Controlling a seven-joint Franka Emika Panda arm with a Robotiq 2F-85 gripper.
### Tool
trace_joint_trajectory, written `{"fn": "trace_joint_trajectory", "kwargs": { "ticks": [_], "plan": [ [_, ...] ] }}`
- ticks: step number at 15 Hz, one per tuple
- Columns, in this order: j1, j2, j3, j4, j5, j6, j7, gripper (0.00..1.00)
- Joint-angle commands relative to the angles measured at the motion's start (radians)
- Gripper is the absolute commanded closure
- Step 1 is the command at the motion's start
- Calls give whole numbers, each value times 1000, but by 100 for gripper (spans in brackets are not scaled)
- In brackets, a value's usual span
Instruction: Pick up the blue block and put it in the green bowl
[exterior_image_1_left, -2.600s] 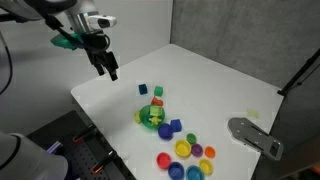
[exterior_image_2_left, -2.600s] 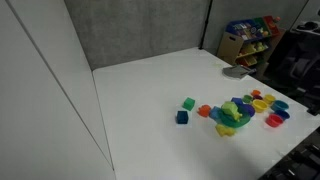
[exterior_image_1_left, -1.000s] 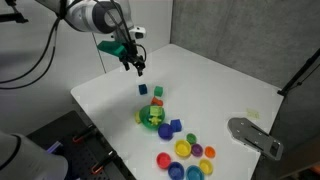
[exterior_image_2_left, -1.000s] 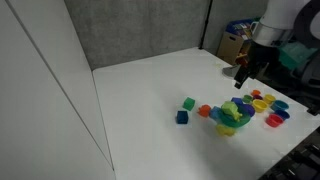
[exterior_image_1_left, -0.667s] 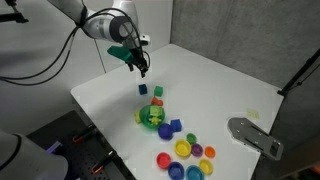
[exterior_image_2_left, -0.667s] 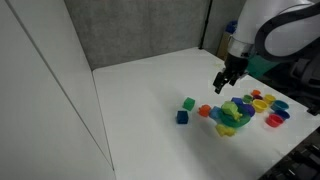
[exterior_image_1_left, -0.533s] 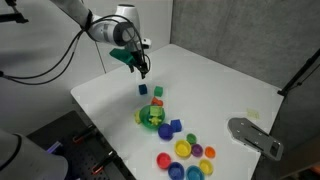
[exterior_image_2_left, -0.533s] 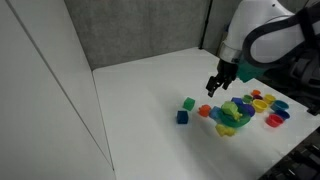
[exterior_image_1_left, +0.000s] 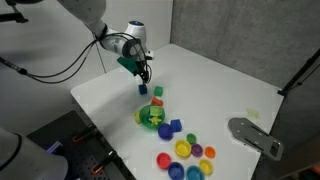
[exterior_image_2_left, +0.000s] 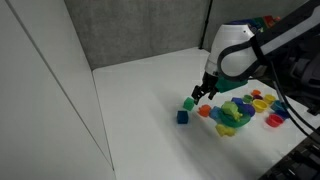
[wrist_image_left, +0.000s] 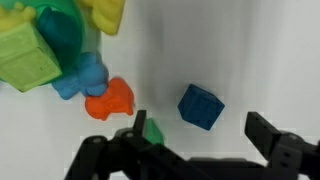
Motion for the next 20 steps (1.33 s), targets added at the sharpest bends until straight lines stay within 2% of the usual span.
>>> {"fn": "trace_joint_trajectory", "kwargs": {
  "ticks": [1, 6, 10, 16, 20],
  "plan": [
    [21, -2, -20, 1, 15, -3, -11, 0],
    [45, 80, -34, 40, 18, 36, 10, 0],
    [72, 175, -43, 88, 30, 117, 45, 0],
    [142, 298, -76, 182, 62, 196, 145, 0],
    [199, 357, -123, 236, 62, 236, 214, 0]
  ]
}}
